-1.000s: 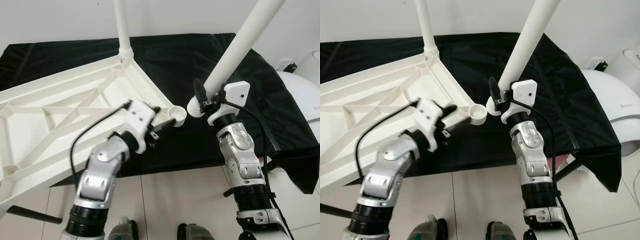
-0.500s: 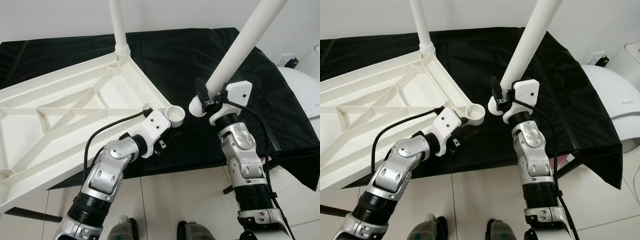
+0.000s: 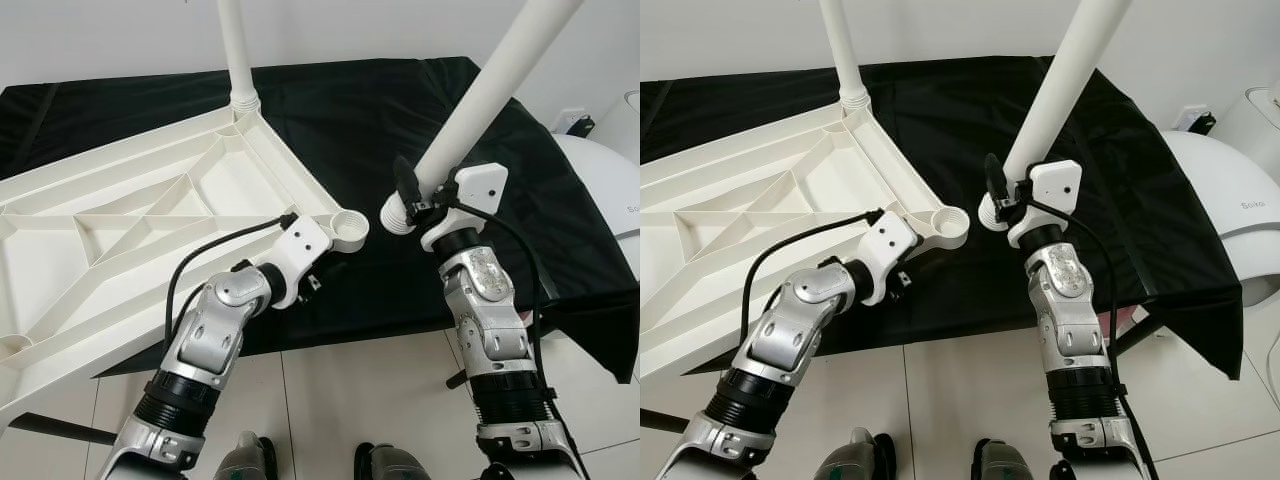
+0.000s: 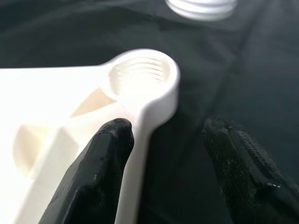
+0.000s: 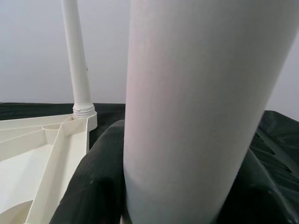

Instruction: Building children table

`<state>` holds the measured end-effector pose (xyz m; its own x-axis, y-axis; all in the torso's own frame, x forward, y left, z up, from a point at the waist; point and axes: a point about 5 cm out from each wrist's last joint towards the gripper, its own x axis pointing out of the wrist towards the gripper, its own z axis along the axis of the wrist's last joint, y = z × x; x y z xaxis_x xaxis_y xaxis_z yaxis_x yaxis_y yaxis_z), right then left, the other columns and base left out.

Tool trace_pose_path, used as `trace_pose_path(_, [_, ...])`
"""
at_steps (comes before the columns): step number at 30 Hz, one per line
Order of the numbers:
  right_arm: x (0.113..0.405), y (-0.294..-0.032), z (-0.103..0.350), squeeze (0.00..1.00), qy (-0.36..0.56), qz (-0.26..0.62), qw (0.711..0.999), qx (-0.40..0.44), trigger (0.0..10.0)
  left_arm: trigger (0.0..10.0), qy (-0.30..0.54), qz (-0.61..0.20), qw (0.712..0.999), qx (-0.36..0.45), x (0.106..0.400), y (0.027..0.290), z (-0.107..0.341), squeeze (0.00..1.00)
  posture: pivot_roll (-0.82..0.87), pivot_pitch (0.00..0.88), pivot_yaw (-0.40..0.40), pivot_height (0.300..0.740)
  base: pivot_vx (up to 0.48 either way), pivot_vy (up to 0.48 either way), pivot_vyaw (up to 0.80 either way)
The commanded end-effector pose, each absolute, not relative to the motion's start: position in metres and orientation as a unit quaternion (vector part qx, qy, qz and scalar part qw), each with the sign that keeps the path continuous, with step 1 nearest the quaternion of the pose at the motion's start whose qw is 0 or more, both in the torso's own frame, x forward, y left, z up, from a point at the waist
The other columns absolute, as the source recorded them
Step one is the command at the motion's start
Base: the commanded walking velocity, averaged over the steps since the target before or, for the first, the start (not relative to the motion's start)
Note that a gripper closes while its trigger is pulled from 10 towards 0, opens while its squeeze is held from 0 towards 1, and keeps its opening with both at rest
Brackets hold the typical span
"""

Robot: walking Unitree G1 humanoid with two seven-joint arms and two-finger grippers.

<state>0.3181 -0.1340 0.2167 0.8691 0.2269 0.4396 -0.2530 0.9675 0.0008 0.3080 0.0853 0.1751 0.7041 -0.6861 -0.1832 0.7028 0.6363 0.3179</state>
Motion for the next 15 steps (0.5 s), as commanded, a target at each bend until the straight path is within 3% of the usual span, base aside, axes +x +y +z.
trace_pose_path(1, [0.315, -0.135, 0.219, 0.00, -0.231, 0.122, 0.965, 0.028, 10.0, 10.0, 0.017, -0.368, 0.912, 0.183, 0.309, 0.088, 0.179, 0.00, -0.08, 0.149, 0.030, 0.740, 0.000, 0.000, 0.00])
trace_pose_path(15, [0.315, -0.134, 0.220, 0.00, -0.231, 0.122, 0.965, 0.028, 10.0, 10.0, 0.079, -0.352, 0.910, 0.203, 0.318, 0.090, 0.158, 0.00, -0.09, 0.152, 0.031, 0.740, 0.000, 0.000, 0.00])
